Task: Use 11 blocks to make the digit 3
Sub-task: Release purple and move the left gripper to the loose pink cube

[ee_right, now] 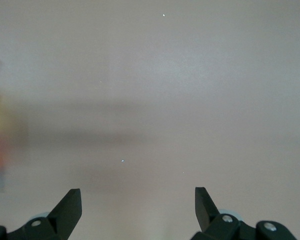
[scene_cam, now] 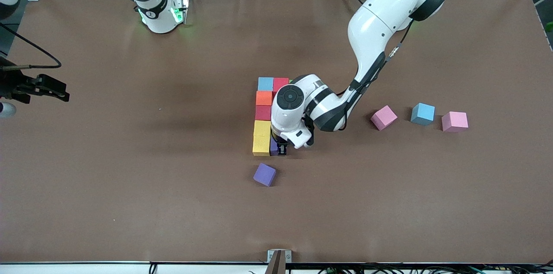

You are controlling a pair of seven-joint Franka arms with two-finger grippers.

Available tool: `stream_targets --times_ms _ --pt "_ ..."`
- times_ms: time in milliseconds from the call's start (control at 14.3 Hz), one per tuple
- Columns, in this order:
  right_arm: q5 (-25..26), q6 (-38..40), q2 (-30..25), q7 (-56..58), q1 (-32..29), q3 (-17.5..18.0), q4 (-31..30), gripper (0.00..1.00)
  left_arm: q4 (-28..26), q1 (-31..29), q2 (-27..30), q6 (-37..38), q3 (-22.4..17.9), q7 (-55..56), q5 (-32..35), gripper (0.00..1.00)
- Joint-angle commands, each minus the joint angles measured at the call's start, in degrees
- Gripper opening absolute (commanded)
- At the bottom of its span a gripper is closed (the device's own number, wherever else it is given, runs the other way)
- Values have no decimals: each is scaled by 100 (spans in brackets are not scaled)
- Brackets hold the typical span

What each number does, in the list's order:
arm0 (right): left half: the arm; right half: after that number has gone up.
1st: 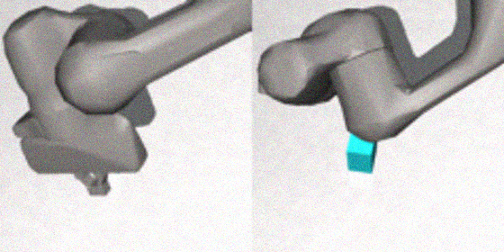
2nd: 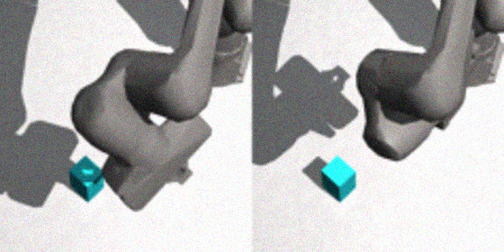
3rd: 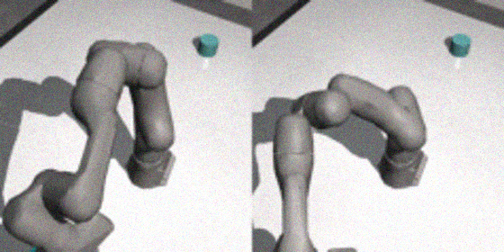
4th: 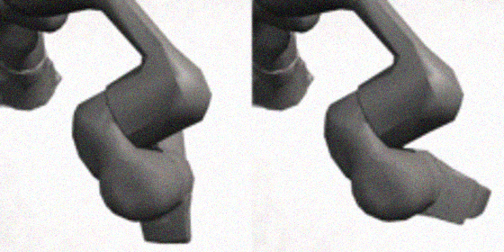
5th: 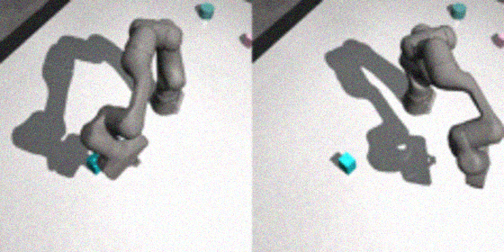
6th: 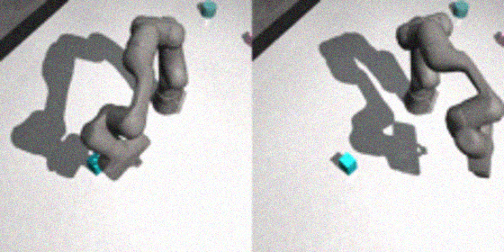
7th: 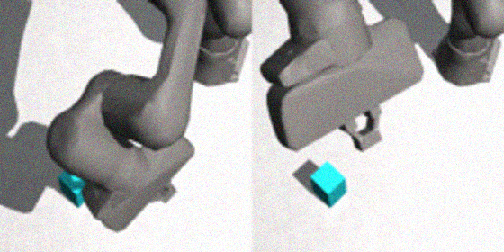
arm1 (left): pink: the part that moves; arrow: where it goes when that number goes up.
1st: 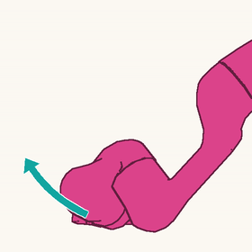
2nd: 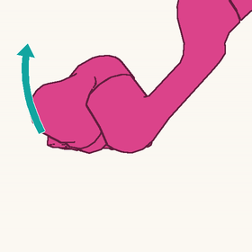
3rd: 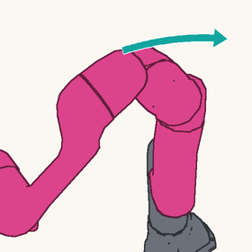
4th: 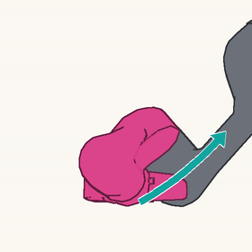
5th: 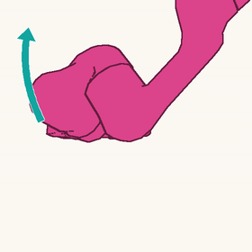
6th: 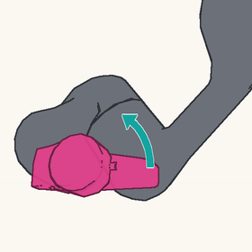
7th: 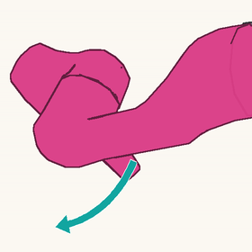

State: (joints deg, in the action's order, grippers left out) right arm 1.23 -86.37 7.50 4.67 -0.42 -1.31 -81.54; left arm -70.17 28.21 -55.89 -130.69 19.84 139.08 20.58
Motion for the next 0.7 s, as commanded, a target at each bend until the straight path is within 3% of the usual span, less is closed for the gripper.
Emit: stream_targets --times_ms 0,140,629 --pt "44 -47 -520 -54 -72 88 -633 100 136 89 -133 -106 -77 -231 -28 100" --pt "26 -125 -793 -54 -89 79 -985 100 109 97 -115 -80 -85 -276 -10 100" --pt "17 164 -1146 -45 -81 61 -934 100 74 1 420 490 -68 -293 34 100"
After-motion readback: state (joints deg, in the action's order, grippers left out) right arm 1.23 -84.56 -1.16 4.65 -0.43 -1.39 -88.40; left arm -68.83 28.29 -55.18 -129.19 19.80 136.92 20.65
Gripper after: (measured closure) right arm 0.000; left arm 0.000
